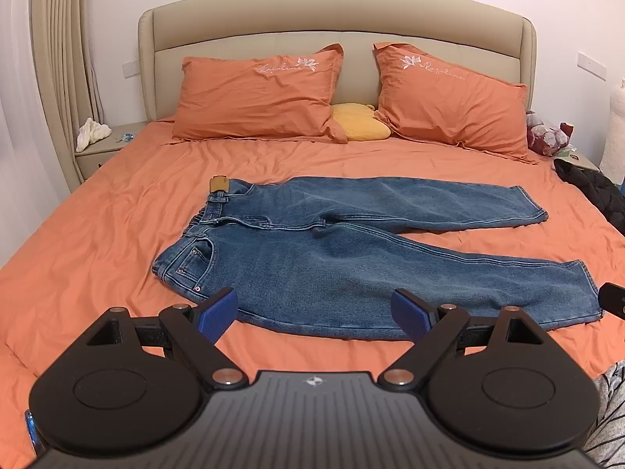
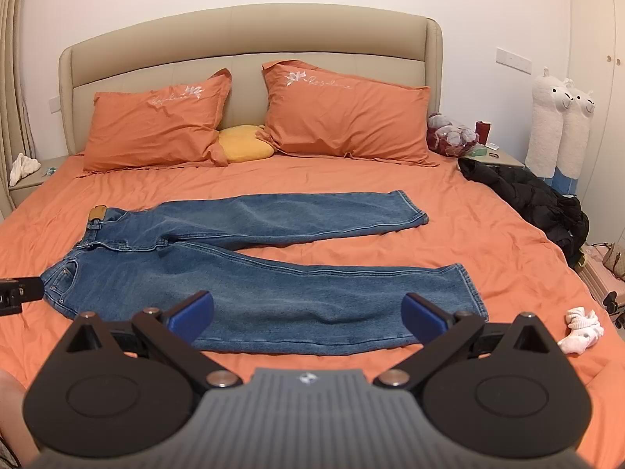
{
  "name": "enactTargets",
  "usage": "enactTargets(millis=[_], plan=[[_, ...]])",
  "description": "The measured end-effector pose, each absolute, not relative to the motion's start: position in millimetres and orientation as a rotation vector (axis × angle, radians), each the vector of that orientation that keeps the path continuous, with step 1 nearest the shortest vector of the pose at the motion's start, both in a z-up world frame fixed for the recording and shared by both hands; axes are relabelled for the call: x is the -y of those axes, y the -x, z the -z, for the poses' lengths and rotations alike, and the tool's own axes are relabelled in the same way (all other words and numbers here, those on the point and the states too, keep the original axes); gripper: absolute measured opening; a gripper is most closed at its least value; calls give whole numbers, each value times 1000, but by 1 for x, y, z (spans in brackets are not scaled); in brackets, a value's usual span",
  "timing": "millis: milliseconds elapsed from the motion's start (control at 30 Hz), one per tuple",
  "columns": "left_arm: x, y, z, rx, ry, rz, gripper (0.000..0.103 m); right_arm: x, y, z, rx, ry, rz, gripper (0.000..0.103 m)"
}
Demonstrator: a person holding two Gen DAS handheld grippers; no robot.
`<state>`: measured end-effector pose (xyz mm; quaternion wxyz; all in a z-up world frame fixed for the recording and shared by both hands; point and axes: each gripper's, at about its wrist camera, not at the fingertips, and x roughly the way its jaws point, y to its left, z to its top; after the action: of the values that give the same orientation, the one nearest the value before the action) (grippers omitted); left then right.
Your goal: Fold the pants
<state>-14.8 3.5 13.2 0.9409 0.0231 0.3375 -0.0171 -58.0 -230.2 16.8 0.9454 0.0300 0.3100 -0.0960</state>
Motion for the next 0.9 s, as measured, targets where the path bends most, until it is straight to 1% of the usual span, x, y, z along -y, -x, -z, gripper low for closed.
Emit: enactTargets(millis=[300,533,600,700,900], plan=[[-7,14,-12,-695,-38,36,103,229,57,-14,-639,-60,192,98],[-18,-3,-16,-704,-98,84,102,244,45,-5,-630,-31,76,98],[-20,-10,-15,-711,-131,115,100,253,37,1,-651,-37,29,98],[-25,-22,-13,-750,-172,142,99,267,21,10,-698,-27,-5,98],[-38,-51,0,-772,-300,241,96,293,-15,33,-771,66,-94,98]])
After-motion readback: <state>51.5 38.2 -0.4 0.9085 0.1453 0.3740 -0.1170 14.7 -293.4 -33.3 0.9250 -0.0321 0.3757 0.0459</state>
